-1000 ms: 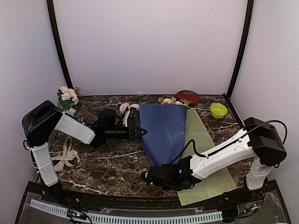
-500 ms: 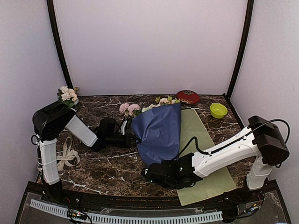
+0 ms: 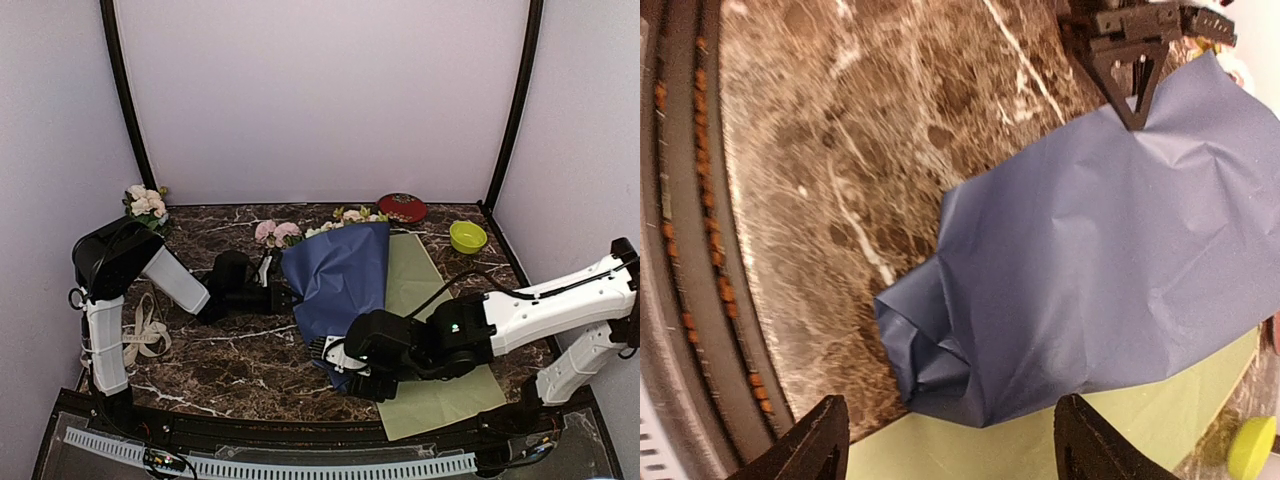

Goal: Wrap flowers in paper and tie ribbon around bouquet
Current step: Fold the two-thirds-folded wrapping paper at the center of the board, then press the fold line at the center of the board.

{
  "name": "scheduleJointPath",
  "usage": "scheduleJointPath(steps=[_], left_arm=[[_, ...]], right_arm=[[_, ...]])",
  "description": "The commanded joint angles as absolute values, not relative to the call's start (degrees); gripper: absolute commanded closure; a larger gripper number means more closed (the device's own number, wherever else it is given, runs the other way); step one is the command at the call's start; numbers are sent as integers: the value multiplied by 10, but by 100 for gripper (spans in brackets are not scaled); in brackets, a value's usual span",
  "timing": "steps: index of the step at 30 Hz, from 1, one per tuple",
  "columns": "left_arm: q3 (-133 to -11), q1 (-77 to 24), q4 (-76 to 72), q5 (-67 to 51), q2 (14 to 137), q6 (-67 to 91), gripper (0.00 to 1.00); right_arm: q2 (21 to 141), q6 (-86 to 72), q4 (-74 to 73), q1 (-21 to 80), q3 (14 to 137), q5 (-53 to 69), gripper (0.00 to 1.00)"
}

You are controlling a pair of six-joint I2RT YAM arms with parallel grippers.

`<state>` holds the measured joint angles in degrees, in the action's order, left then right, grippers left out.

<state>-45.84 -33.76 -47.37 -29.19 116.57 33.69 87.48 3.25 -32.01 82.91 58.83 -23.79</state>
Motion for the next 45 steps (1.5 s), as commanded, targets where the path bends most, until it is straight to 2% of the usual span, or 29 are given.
scheduleJointPath(steps=[1,3,4,6,8,12,17,21,29,34,38,41,45], left_arm=[[-454,-330,-444,-275,1186,330,100],[-453,-331,-445,-279,1187,332,100],[-453,-331,-446,-280,1187,333,100],[-452,-331,-449,-283,1187,335,100],[-452,-331,-447,-284,1185,335,100],[-451,-331,-443,-280,1182,332,100],[-453,-330,-439,-275,1182,328,100],[-452,-330,-436,-271,1182,323,100],[-465,-330,-413,-263,1182,305,100],[-473,-330,-400,-265,1181,296,100],[-473,-330,-401,-267,1178,295,100],[-474,-330,-400,-267,1177,296,100],[-475,-330,-393,-267,1175,294,100]], right_arm=[[787,-23,-310,837,572,-135,26],[750,-28,-267,819,555,-129,22],[737,-34,-238,798,548,-115,24],[740,-59,-189,738,545,-67,36],[764,-81,-149,685,549,-33,52],[842,-89,-104,648,562,-17,76],[934,-88,-91,649,558,16,90],[957,-109,-63,659,509,57,99],[934,-158,-80,735,447,62,100],[838,-159,-119,738,428,64,100],[777,-151,-122,719,439,17,100],[794,-143,-102,697,455,-1,99],[877,-135,-124,681,482,-15,99]])
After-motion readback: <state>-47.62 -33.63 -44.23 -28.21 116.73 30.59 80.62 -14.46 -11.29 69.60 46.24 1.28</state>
